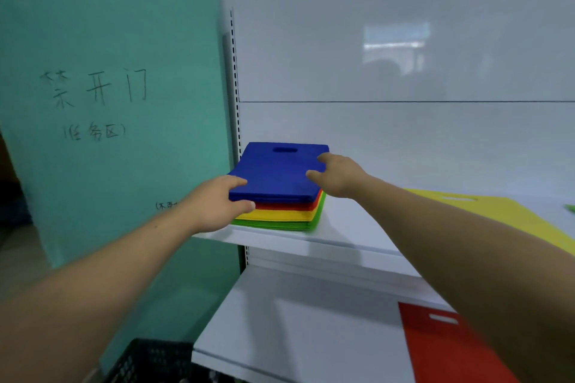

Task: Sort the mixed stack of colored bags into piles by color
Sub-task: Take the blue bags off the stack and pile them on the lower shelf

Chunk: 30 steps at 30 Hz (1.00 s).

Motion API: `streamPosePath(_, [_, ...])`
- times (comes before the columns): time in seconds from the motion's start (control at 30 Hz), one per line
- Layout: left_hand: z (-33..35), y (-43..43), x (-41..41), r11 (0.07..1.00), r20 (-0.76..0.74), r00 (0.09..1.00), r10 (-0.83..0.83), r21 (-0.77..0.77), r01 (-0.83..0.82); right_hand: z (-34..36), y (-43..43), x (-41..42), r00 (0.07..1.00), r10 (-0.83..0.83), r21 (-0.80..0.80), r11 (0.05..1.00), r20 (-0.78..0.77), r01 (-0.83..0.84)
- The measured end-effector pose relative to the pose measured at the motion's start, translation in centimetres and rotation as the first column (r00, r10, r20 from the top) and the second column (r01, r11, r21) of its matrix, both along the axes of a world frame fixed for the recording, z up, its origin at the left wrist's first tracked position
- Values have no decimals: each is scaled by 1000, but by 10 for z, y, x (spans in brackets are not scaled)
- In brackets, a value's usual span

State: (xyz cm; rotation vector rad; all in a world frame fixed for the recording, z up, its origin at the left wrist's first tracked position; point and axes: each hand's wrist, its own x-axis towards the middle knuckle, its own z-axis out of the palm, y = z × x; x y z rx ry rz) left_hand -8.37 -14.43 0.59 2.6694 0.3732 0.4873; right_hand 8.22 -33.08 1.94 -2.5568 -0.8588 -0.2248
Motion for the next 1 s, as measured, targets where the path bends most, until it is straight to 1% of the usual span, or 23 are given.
streamPosePath(0.1, [0, 23, 21, 1000, 9, 1000, -6, 18, 6, -3, 17, 19, 1000, -20, -5, 1000, -6, 20])
streamPosePath(0.33, [-3, 63, 82, 1000, -12, 1000, 16, -5, -16, -16, 51, 80, 997, -72, 11, 997, 1, 71])
streamPosePath(0.53, [-6, 97, 134, 999, -57, 998, 33, 44, -30, -30, 70, 129, 977, -209, -11, 978, -32, 209])
streamPosePath(0.6, [-8, 104, 146, 999, -87, 996, 37, 42, -34, -34, 73, 138, 968, -240, -4, 971, -70, 240])
streamPosePath(0.67, [-9, 110, 155, 1000, -144, 989, 30, 4, -29, -36, 74, 144, 965, -242, 19, 969, -97, 245])
streamPosePath(0.73, [-9, 115, 161, 999, -239, 971, 4, -30, -11, -36, 74, 147, 965, -233, 39, 970, -116, 239])
streamPosePath(0.83, [-9, 121, 167, 1000, -376, 926, -17, -22, 9, -35, 73, 148, 955, -245, 106, 958, -165, 265])
streamPosePath(0.93, [-11, 126, 174, 999, -396, 918, -40, -11, 39, -33, 74, 148, 950, -265, 182, 938, -167, 294])
streamPosePath(1.0, [-14, 128, 177, 998, -377, 925, -54, -3, 57, -32, 76, 144, 960, -261, 230, 933, -99, 278])
